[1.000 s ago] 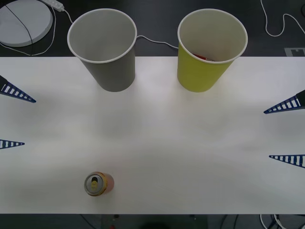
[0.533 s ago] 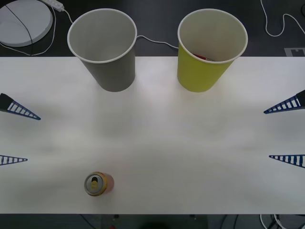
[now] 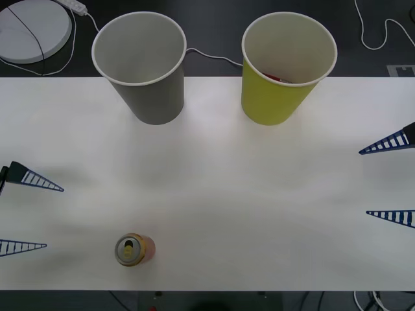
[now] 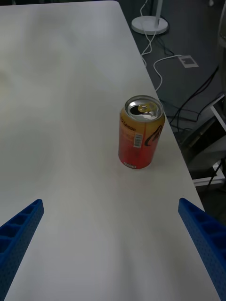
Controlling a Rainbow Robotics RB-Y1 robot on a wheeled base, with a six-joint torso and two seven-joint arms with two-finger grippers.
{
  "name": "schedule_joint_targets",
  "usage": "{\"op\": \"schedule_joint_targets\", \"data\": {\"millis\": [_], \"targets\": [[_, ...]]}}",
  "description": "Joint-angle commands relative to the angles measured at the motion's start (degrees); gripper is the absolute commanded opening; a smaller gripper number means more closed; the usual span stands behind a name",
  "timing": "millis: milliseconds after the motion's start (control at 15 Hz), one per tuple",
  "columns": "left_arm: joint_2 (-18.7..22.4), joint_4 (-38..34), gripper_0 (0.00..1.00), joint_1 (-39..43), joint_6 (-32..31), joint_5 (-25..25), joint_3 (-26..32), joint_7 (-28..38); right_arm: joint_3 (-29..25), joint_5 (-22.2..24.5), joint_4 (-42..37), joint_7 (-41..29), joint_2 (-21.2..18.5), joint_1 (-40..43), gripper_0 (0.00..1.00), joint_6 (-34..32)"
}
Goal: Put the can into the green bin and the plastic bottle into the gray bin
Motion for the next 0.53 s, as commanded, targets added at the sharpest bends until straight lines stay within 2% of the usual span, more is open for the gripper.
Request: {"op": "schedule_joint_targets", "data": {"millis": [67,267,533], "targets": [[0.0,5.5,1.00,-2.6,0.0,4.2,-6.6,-5.4,0.0,0.0,0.0,0.0,0.0,0.0,1.00,0.0],[-0.4,10.3,1.00,-5.1,0.0,9.0,-13.4,-10.0,0.0,0.0,0.0,0.0,0.0,0.0,1.00,0.0],[-3.7,13.2,1.00,-5.3,0.0,10.4,-16.2,-11.3,0.0,0.0,0.0,0.0,0.0,0.0,1.00,0.0]]}}
